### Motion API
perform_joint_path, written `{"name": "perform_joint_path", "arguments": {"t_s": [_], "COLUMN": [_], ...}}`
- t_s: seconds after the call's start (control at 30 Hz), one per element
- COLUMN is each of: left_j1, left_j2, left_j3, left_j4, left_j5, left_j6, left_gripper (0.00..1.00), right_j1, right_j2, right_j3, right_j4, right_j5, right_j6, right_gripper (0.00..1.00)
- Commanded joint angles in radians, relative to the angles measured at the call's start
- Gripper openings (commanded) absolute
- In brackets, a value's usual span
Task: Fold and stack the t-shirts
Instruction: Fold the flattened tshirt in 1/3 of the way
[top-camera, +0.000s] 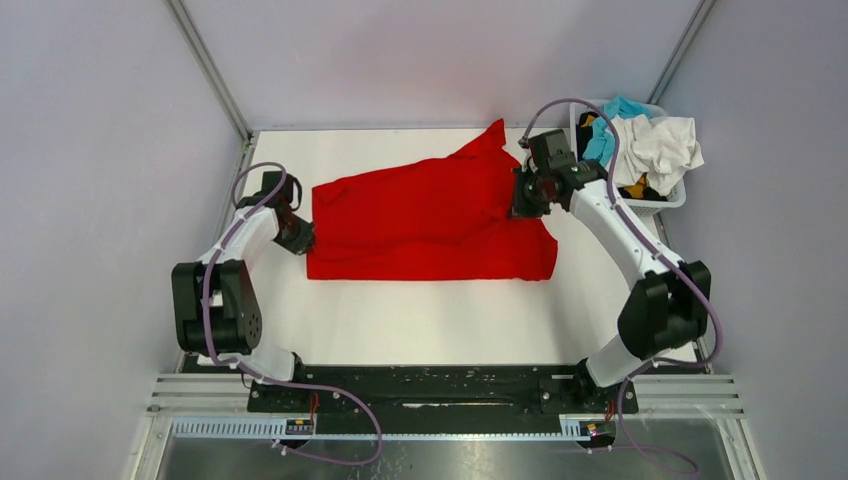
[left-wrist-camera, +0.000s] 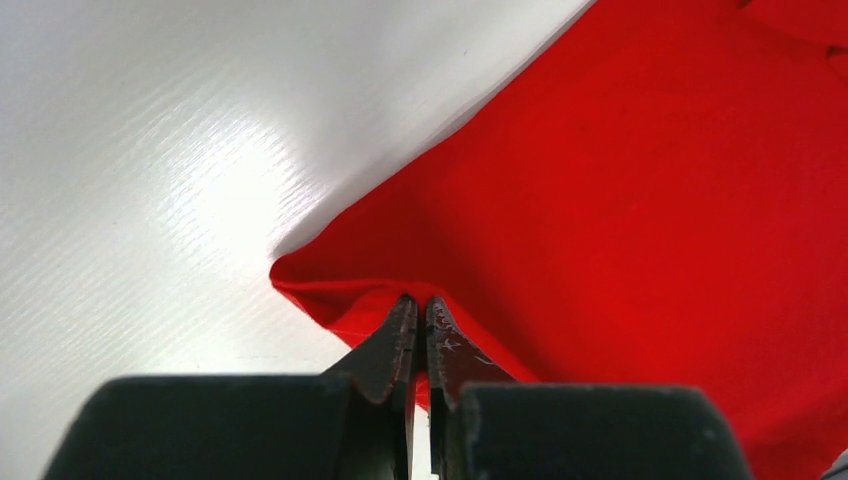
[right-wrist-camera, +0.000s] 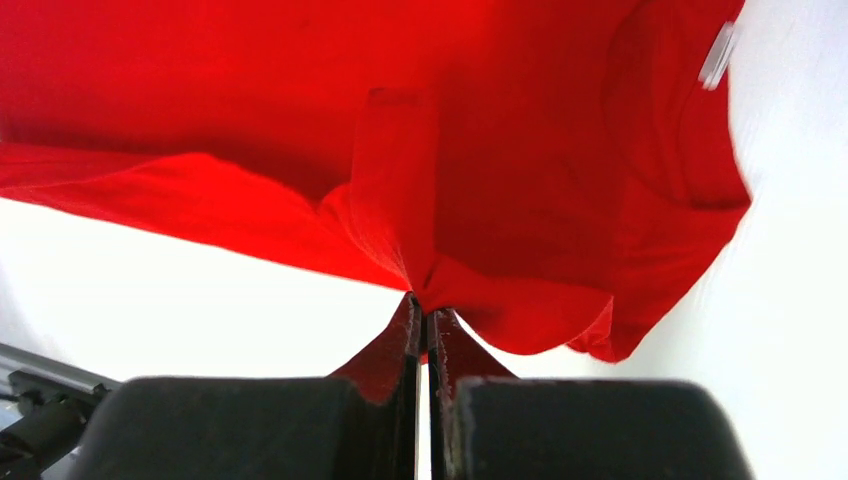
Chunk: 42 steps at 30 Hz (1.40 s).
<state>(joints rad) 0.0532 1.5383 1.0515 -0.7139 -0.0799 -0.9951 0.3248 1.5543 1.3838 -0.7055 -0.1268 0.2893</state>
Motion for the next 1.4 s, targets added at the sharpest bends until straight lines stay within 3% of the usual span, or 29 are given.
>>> {"name": "perform_joint_path", "arguments": {"t_s": [0.0,0.2,0.3,0.37,0.4,0.5,0.53,0.83,1.03,1.37], "left_j1": [0.003,0.007,0.009,0.011,0.012,0.015,0.015,-0.067,-0.130,-0.143], "left_j2": [0.053,0.151,0.214,0.232,0.233,0.210,0.197,0.131,0.192,0.251], "left_j3": [0.088,0.132,0.167,0.182,0.186,0.205,0.208,0.179,0.148,0.025], "left_j4": [-0.008,0.004,0.009,0.014,0.017,0.020,0.020,0.074,0.131,0.234], "left_j5": [-0.055,-0.073,-0.054,-0.053,-0.048,-0.043,-0.040,0.112,0.189,0.249], "left_j6": [-0.011,-0.014,-0.012,-0.015,-0.017,-0.007,0.002,0.131,0.132,0.140], "left_gripper": [0.00,0.00,0.14,0.39,0.55,0.95,0.98,0.99,0.99,0.99], "right_j1": [-0.044,-0.068,-0.106,-0.125,-0.127,-0.127,-0.126,-0.076,0.015,0.026], "right_j2": [0.099,0.293,0.423,0.494,0.517,0.531,0.516,0.299,0.318,0.338], "right_j3": [0.130,0.255,0.370,0.453,0.486,0.533,0.520,0.137,0.060,-0.152], "right_j4": [-0.002,0.033,0.013,-0.005,-0.008,-0.023,-0.015,0.117,0.144,0.259], "right_j5": [-0.044,-0.055,-0.019,-0.017,-0.006,0.009,0.013,-0.098,-0.118,-0.122], "right_j6": [-0.117,-0.267,-0.222,-0.181,-0.160,-0.126,-0.119,-0.020,-0.003,0.085], "right_gripper": [0.00,0.01,0.05,0.26,0.52,0.90,0.98,0.99,0.99,0.99]}}
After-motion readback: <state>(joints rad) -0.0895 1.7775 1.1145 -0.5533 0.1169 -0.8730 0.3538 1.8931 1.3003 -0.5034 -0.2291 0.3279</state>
